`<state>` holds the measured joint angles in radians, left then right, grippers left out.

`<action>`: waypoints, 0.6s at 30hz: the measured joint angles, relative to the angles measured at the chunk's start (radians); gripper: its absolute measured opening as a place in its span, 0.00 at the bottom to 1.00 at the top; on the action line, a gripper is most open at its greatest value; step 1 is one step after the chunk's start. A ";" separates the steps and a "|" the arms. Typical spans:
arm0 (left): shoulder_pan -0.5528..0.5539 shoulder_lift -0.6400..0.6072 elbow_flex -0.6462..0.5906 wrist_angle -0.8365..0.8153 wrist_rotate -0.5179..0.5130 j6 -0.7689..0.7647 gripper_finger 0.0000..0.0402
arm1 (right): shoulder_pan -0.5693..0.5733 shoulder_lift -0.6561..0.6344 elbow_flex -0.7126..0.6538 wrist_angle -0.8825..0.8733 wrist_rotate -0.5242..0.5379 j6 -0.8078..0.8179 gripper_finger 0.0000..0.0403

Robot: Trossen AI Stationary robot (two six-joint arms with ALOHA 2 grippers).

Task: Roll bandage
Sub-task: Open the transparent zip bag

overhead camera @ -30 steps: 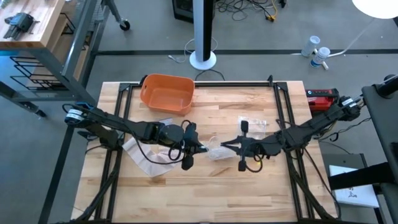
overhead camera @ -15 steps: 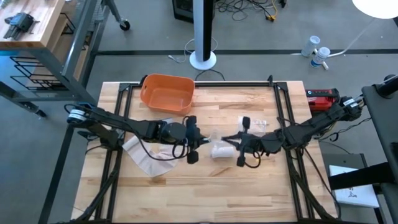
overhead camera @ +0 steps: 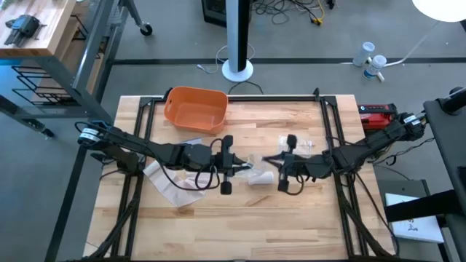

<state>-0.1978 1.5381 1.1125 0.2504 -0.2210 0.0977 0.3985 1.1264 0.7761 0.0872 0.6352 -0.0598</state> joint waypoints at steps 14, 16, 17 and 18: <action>0.011 0.014 0.000 -0.166 0.073 -0.076 0.00 | 0.002 -0.015 0.000 0.056 -0.024 -0.048 0.01; 0.013 0.014 0.000 -0.169 0.058 -0.076 0.00 | 0.003 -0.012 0.000 0.053 -0.061 -0.057 0.01; 0.013 0.014 0.000 -0.172 0.041 -0.076 0.00 | 0.003 -0.012 0.000 0.050 -0.078 -0.058 0.01; 0.014 0.014 0.000 -0.173 0.021 -0.073 0.00 | 0.003 -0.012 0.000 0.049 -0.092 -0.057 0.01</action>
<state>-0.1836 1.5520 1.1125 0.0776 -0.1999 0.0247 0.4013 1.1149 0.7761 0.1364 0.5427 -0.1167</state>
